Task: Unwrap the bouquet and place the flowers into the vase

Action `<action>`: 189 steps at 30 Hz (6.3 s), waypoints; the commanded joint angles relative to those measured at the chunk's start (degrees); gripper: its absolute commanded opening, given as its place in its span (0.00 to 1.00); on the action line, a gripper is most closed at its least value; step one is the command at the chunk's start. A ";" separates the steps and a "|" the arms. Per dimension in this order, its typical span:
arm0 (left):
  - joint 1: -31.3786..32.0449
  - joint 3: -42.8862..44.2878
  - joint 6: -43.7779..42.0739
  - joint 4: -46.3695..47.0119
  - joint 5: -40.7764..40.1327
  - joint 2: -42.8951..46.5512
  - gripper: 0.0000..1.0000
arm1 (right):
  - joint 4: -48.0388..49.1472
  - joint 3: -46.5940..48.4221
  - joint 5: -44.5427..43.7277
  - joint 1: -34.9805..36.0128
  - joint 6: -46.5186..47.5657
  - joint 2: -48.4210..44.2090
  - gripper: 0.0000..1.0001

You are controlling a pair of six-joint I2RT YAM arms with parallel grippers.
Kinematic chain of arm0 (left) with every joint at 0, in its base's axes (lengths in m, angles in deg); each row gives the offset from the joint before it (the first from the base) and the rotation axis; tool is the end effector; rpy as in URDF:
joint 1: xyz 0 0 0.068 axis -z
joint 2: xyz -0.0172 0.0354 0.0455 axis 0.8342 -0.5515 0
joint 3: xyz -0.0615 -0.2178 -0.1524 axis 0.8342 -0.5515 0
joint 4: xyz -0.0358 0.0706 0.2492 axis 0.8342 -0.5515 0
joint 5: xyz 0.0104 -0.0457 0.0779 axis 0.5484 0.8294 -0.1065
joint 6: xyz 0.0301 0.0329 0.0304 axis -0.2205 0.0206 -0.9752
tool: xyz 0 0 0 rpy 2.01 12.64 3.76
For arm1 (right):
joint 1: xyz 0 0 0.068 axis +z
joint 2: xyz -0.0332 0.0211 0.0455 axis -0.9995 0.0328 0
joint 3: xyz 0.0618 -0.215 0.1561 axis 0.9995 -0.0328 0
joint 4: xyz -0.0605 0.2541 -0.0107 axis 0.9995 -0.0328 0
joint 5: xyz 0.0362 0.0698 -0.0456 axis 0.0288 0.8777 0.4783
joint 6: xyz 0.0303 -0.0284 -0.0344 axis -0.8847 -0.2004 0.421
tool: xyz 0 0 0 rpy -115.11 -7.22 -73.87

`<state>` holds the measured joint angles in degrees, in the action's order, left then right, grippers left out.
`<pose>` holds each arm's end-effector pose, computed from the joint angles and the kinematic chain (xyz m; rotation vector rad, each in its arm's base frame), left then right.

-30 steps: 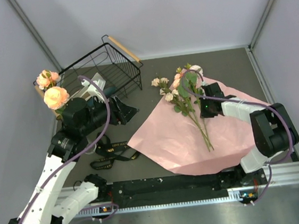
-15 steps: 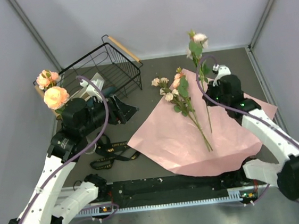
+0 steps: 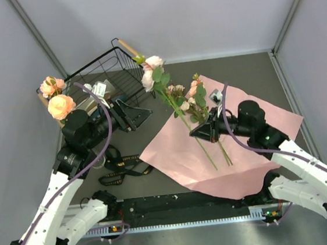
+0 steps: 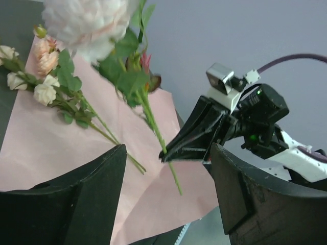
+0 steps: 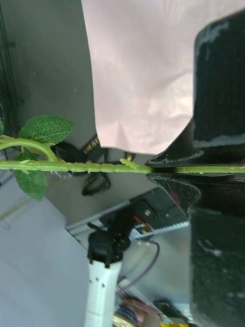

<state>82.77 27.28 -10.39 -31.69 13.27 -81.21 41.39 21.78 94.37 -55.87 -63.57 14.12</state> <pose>0.1435 -0.0873 0.4151 0.1231 1.7460 -1.2404 0.1623 0.1254 0.3175 -0.5817 1.8291 1.1939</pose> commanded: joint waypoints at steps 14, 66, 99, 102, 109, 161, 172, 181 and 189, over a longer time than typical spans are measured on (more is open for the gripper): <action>0.22 -8.09 18.12 28.91 10.36 -8.10 0.44 | 4.56 -1.51 -5.15 10.73 -3.63 -5.54 0.00; 0.39 3.06 0.48 11.84 2.20 -4.85 0.00 | -4.39 1.92 -14.54 12.22 -3.98 -7.65 0.73; 0.48 32.34 -54.48 -25.05 -60.92 13.35 0.00 | -6.16 2.72 -18.16 11.96 -4.42 -5.28 0.98; 0.39 32.43 -55.09 -24.53 -61.53 12.73 0.00 | -5.81 2.28 -18.25 11.96 -4.77 -5.63 0.98; 0.48 36.12 -55.88 -24.00 -61.10 11.06 0.00 | -5.37 1.57 -17.81 11.96 -5.21 -5.72 0.98; 0.48 0.96 -45.43 -12.39 -66.80 17.30 0.17 | -5.55 0.52 -17.90 11.96 -5.92 -4.75 0.98; 0.48 13.50 -38.58 -21.18 -62.78 15.02 0.68 | -8.96 1.04 -19.57 10.65 -4.43 -3.62 0.99; 0.39 17.67 -35.76 -25.84 -59.51 12.90 0.79 | -10.29 1.75 -17.46 7.74 -3.72 -2.29 0.98; 0.39 16.33 -33.65 -26.63 -57.59 15.72 0.82 | -11.35 1.48 -17.90 6.95 -3.72 -2.56 0.99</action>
<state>83.21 42.06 -46.17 -58.49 -46.62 -66.99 30.26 22.32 76.30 -47.89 -68.27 11.91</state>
